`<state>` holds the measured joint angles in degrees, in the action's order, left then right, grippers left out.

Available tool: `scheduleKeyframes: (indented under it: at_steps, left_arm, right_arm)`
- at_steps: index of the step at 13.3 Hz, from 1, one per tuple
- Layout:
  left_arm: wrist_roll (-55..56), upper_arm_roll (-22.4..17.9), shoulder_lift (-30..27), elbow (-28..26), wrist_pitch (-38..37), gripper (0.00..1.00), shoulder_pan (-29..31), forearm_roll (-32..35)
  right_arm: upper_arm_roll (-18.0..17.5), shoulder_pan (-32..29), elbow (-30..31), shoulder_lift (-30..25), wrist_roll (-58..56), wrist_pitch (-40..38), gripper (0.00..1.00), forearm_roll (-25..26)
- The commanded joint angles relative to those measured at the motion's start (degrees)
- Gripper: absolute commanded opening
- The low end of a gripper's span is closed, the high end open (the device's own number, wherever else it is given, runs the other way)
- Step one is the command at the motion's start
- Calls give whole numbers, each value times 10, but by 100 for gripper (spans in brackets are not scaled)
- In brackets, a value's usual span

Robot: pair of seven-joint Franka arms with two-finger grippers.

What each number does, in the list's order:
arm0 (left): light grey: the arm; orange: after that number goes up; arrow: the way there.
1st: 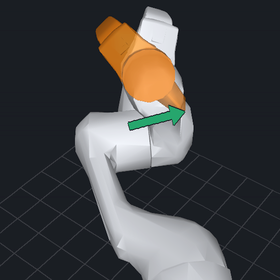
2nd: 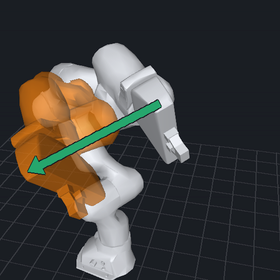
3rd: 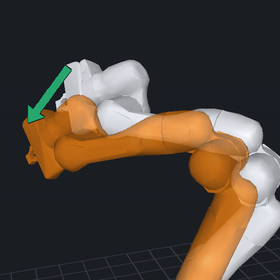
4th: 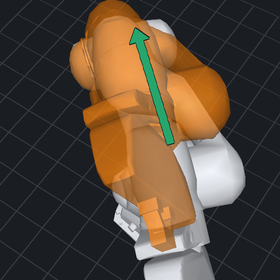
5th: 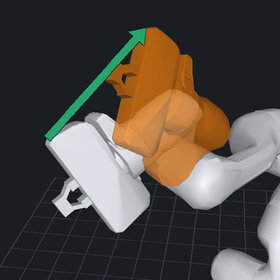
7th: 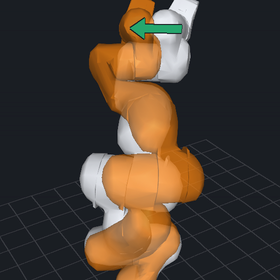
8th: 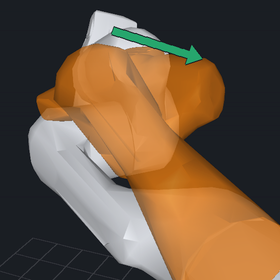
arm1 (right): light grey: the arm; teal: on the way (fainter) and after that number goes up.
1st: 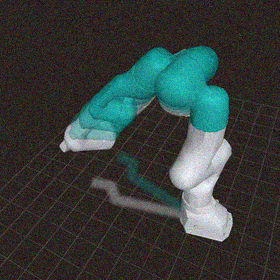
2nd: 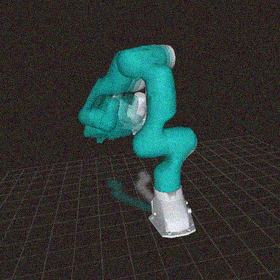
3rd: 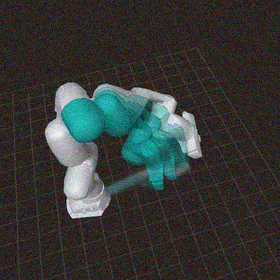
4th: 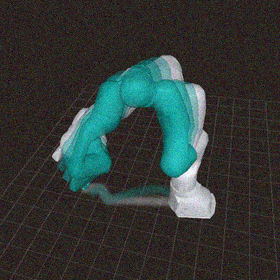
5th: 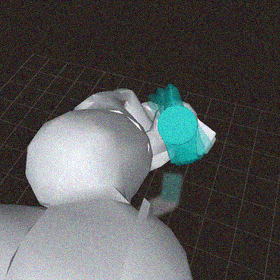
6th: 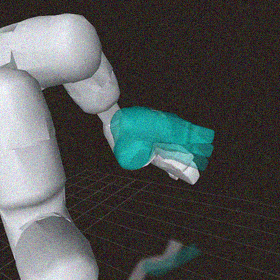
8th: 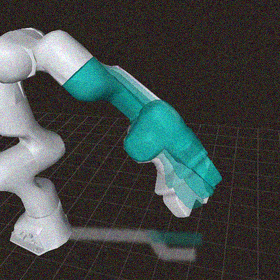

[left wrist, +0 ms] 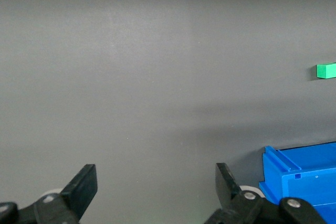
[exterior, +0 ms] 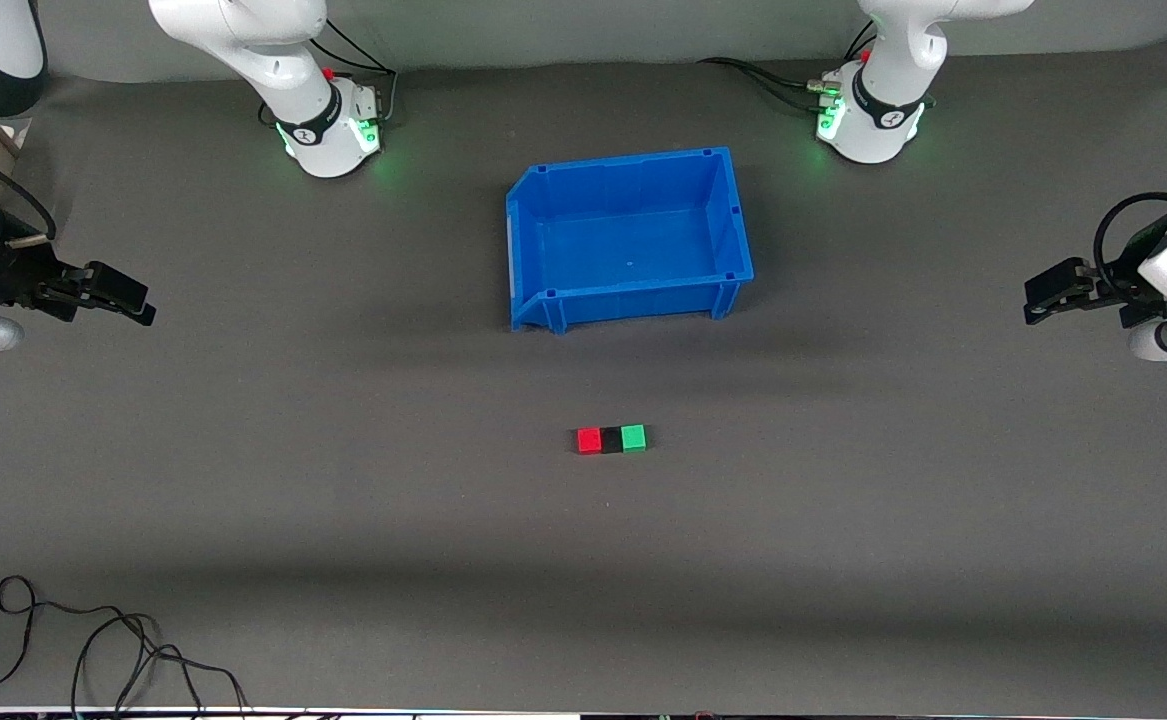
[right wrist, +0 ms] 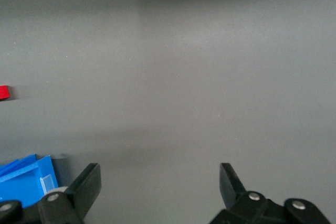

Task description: Attach green and red cubes to black cube

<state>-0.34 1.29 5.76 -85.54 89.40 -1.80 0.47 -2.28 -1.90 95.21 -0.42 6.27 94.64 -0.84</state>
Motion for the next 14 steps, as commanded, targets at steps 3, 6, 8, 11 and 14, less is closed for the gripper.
scheduleKeyframes:
  at_steps: [3, 6, 8, 11, 14]
  left_arm:
    - [-9, -3, -7, 2, -12, 100, -6, 9]
    - [-9, -3, -7, 1, -12, 100, -6, 9]
    - [-9, -2, -8, 2, -12, 100, -7, 9]
    - [-9, -2, -8, 2, -13, 100, -6, 9]
    - [-9, -2, -8, 2, -13, 100, -7, 9]
  right_arm:
    - [9, 12, -3, 2, -6, -1, 100, 12]
    - [6, 22, -9, 9, -1, -1, 100, 23]
    - [7, 23, -7, 8, -1, -2, 100, 23]
    - [8, 24, -6, 8, 0, -2, 100, 23]
    - [8, 23, -6, 8, -1, -2, 100, 23]
